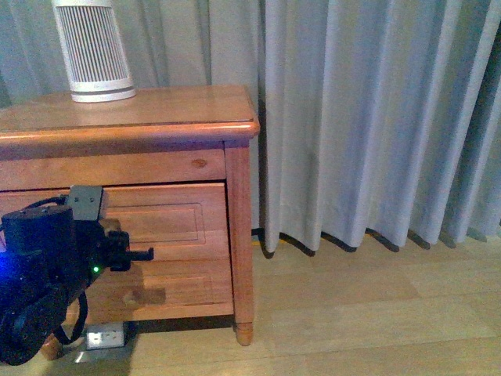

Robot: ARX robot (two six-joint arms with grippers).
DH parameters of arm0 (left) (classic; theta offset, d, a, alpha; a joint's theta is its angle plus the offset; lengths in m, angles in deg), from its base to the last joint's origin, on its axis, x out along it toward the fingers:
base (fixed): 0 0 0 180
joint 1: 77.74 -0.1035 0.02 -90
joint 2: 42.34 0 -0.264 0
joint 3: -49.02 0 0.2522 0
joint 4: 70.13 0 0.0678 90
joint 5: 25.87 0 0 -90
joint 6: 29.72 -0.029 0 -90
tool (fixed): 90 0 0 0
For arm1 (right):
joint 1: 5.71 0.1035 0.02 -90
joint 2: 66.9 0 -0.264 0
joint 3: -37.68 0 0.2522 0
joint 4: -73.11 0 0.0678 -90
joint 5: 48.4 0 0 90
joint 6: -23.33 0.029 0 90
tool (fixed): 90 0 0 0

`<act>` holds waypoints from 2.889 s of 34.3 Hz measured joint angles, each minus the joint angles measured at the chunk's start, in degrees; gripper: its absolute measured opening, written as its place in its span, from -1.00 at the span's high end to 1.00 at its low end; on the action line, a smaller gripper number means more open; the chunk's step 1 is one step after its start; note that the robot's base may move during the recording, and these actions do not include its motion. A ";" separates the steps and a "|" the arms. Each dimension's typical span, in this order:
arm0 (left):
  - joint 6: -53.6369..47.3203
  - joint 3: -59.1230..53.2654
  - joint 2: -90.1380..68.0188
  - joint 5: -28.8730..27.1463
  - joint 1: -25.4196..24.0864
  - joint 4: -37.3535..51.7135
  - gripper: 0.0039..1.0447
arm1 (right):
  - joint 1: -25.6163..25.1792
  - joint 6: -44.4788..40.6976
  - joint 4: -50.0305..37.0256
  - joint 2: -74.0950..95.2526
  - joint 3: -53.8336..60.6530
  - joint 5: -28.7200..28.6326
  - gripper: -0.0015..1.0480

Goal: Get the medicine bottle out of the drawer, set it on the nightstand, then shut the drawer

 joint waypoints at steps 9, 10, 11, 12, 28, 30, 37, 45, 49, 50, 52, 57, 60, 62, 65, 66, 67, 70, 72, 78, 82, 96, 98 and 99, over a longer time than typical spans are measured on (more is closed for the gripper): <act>-3.56 -14.10 4.44 0.94 0.00 8.94 0.52 | 0.00 0.00 0.00 0.00 0.00 0.00 -0.87; -3.98 -16.17 5.31 1.22 0.02 9.70 0.52 | 0.00 0.00 0.00 0.00 0.00 0.00 -0.87; -4.55 -18.36 6.25 1.70 0.02 10.34 0.52 | 0.00 0.00 0.00 0.00 0.00 0.00 -0.87; -4.96 -19.74 6.84 1.86 0.02 10.69 0.52 | 0.00 0.00 0.00 0.00 0.00 0.00 -0.87; -6.38 -42.73 19.78 5.99 0.22 10.19 0.95 | 0.00 0.00 0.00 0.00 0.00 0.00 -0.87; -6.38 -43.43 20.41 6.01 0.13 9.99 0.95 | 0.00 0.00 0.00 0.00 0.00 0.00 -0.87; -5.92 -45.55 24.41 5.29 -0.39 7.48 0.95 | 0.00 0.00 0.00 0.00 0.00 0.00 -0.87; -3.54 -47.50 32.65 6.36 -1.38 3.26 0.45 | 0.00 0.00 0.00 0.00 0.00 0.00 -0.87; -2.91 -47.21 41.99 6.56 -3.37 2.34 0.01 | 0.00 0.00 0.00 0.00 0.00 0.00 -0.87; -2.89 -47.01 44.26 6.82 -3.85 2.12 -0.10 | 0.00 0.00 0.00 0.00 0.00 0.00 -0.87; -1.84 -46.16 49.18 7.76 -4.55 -0.59 -0.30 | 0.00 0.00 0.00 0.00 0.00 0.00 -0.87; -0.85 -46.53 65.59 11.08 -4.48 -8.63 -0.87 | 0.00 0.00 0.00 0.00 0.00 0.00 -0.87; -0.31 -48.54 76.70 11.85 -3.34 -14.84 -0.87 | 0.00 0.00 0.00 0.00 0.00 0.02 -0.87; 0.20 -50.29 85.88 12.20 -2.10 -21.07 -0.88 | 0.00 0.00 0.00 0.00 0.00 0.00 -0.87; 1.55 -52.04 100.26 12.15 -0.81 -32.13 -0.88 | 0.00 0.00 0.00 0.00 0.00 0.00 -0.87; 2.03 -52.35 104.04 11.98 -0.70 -35.08 -0.88 | 0.00 0.00 0.00 0.00 0.00 0.00 -0.87; 2.29 -52.63 108.87 11.61 -0.57 -38.91 -0.88 | 0.00 0.00 0.00 0.00 0.00 0.00 -0.87; 2.82 -53.72 117.87 10.62 -0.42 -45.31 -0.88 | 0.00 0.00 0.00 0.00 0.00 0.02 -0.87; 3.21 -54.23 122.01 9.53 -0.59 -49.13 -0.88 | 0.00 0.00 0.00 0.00 0.00 0.00 -0.87; 3.76 -54.66 123.60 9.14 -0.79 -50.47 -0.88 | 0.00 0.00 0.00 0.00 0.00 0.00 -0.87; 3.82 -54.53 124.30 4.42 -1.79 -56.61 -0.63 | 0.00 0.00 0.00 0.00 0.00 0.00 -0.87; 4.00 -63.98 131.60 3.32 -2.29 -56.52 0.62 | 0.00 0.00 0.00 0.00 0.00 0.00 -0.87; 4.00 -65.33 135.53 3.32 -2.29 -59.65 0.86 | 0.00 0.00 0.00 0.00 0.00 0.02 -0.87; 4.00 -65.66 136.43 3.32 -2.29 -59.78 0.93 | 0.00 0.00 0.00 0.00 0.00 0.04 -0.87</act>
